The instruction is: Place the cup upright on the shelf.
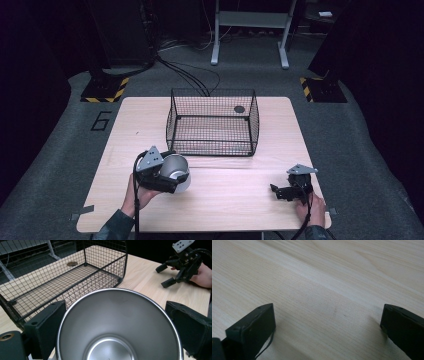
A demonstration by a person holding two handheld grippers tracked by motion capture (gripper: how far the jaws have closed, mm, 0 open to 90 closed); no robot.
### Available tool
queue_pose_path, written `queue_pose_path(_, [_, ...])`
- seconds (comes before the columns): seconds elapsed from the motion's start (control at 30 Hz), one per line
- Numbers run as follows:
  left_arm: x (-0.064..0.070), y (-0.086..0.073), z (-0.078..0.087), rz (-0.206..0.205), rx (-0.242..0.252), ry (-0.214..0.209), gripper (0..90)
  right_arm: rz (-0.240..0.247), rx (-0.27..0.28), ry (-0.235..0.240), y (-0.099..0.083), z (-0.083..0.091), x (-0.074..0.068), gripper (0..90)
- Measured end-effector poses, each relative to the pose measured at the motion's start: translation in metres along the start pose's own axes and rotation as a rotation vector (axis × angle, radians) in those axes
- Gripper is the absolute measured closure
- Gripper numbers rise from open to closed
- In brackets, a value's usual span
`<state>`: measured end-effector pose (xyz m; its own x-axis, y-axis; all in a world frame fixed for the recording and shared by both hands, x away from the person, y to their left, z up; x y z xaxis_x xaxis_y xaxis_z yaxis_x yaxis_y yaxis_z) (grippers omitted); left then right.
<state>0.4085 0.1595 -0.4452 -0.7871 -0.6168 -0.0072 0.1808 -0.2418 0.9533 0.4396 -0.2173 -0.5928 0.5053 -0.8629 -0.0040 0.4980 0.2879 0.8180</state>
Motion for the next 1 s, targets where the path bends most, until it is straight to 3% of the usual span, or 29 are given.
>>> queue_pose_path(1.0, [-0.014, 0.058, -0.032, -0.037, 0.025, -0.031, 6.4, 0.0, 0.0, 0.0, 0.0, 0.0, 0.0, 0.0])
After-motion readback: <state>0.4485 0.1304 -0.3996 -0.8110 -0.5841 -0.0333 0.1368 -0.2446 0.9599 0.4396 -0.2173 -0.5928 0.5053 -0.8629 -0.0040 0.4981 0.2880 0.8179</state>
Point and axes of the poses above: each handheld gripper's, and its own axes: z roughly backward along the jaws, y roughly out of its top, x roughly to its right, the point moved 9 cm from there along -z, roughly forward along the jaws, and after that the axes turned 9 degrees about x, right-handed, at the moved point
